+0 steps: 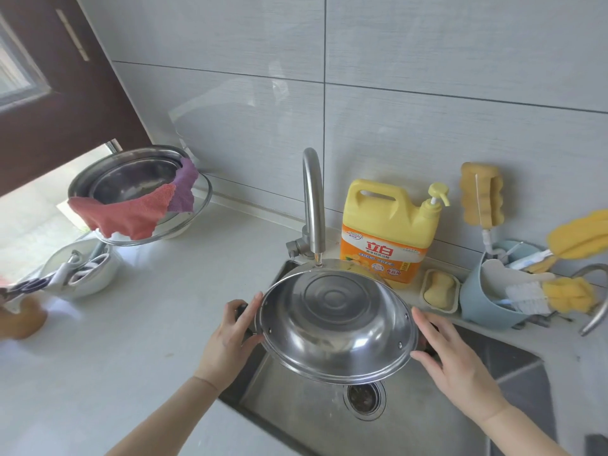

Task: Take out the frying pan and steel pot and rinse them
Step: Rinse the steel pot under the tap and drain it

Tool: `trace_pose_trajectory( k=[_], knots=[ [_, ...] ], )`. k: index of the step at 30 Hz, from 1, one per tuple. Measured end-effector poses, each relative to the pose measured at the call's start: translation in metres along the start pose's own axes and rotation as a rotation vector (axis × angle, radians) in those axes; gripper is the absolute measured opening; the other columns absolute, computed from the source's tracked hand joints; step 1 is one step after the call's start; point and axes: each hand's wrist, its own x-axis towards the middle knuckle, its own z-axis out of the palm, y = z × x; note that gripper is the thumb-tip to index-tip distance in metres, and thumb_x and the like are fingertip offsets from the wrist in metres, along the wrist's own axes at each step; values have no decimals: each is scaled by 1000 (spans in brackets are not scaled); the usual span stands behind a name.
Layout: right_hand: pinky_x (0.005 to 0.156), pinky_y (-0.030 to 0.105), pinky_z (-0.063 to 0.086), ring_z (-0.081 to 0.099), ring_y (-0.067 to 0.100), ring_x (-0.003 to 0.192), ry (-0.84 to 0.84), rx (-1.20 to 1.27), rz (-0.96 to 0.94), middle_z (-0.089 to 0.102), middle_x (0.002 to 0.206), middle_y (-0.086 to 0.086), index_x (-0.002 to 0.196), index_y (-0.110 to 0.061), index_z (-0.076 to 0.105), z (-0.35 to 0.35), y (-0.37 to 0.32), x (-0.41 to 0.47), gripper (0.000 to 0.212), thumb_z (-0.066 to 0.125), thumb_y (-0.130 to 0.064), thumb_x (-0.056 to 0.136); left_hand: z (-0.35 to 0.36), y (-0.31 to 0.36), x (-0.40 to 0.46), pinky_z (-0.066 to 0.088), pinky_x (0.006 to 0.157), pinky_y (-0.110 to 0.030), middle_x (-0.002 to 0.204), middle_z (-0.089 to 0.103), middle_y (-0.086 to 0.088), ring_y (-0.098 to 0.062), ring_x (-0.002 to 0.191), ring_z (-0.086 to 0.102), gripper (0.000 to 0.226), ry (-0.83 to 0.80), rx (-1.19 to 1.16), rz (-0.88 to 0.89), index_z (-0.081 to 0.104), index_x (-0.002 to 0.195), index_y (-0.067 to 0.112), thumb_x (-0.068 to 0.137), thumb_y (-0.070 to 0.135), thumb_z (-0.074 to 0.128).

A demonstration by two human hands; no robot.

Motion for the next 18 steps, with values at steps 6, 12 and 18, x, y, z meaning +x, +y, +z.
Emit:
trace_pose_trajectory(
  k=[6, 12, 18],
  knots=[
    [87, 22, 44, 52, 8, 106, -22, 34, -81, 44, 129, -3, 153, -36, 14, 20, -12, 23, 107, 79, -3, 76, -24, -20, -18, 57, 59, -33, 110, 41, -1, -13, 64, 59, 119, 36, 27, -45, 14, 149, 48, 66, 3, 86],
    [81, 21, 46, 52, 8, 103, -34, 23, -136, 41, 131, -5, 154, -37, 11, 27, -22, 39, 103, 77, -7, 79, -34, -29, -29, 57, 60, -35, 109, 42, -1, -5, 65, 59, 118, 66, 17, -68, 15, 149, 49, 66, 2, 85],
    [90, 21, 41, 51, 10, 109, -2, 20, -130, 43, 131, -4, 153, -35, 15, 18, -13, 32, 105, 79, -5, 76, -30, -18, -17, 57, 61, -35, 111, 40, 0, -8, 65, 59, 117, 43, 22, -41, 14, 149, 49, 67, 4, 85]
  ],
)
